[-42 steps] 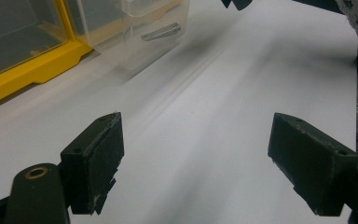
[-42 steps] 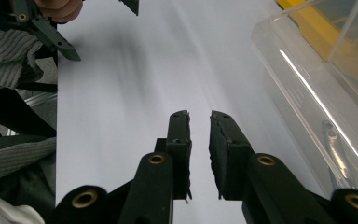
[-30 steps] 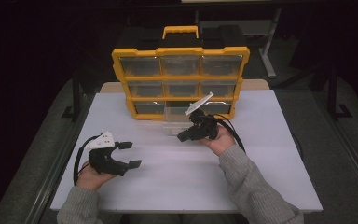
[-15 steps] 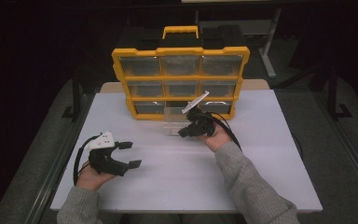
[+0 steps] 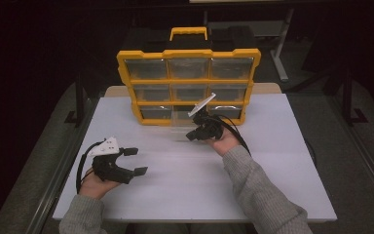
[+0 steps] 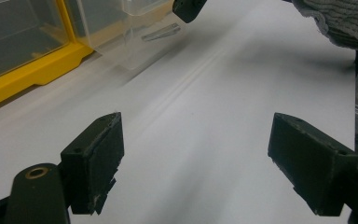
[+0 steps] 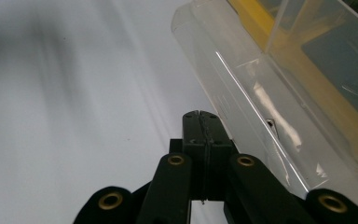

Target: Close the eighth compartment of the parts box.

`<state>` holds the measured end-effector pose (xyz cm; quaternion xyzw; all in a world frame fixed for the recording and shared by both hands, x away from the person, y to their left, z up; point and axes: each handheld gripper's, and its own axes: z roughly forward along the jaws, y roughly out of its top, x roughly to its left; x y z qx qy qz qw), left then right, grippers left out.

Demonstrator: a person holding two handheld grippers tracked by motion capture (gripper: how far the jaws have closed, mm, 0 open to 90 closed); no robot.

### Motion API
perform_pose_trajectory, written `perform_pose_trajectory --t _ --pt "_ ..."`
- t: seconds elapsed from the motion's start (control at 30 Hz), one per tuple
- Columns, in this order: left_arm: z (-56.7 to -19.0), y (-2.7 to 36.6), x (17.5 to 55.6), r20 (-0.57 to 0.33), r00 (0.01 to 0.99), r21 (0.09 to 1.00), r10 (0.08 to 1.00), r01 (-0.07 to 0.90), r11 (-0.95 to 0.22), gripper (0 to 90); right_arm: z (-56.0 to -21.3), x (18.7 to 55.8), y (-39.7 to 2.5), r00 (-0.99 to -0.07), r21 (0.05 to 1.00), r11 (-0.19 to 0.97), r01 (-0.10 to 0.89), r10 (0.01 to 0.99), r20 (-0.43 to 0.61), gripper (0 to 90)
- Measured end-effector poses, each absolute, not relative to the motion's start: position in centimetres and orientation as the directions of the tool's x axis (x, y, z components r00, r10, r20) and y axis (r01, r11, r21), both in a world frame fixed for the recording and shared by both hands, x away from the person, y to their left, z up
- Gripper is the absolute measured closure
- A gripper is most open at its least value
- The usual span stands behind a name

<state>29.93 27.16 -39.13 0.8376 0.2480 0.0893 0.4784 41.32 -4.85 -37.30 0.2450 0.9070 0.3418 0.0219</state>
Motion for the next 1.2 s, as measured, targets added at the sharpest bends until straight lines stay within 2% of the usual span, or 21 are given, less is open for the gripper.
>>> perform_pose_trajectory --t 1.2 --pt "-38.9 27.4 29.8 -0.093 0.854 0.848 0.512 0.337 -0.408 18.0 -37.5 43.8 -4.7 -0.859 0.615 0.645 0.453 0.500 0.109 88.6"
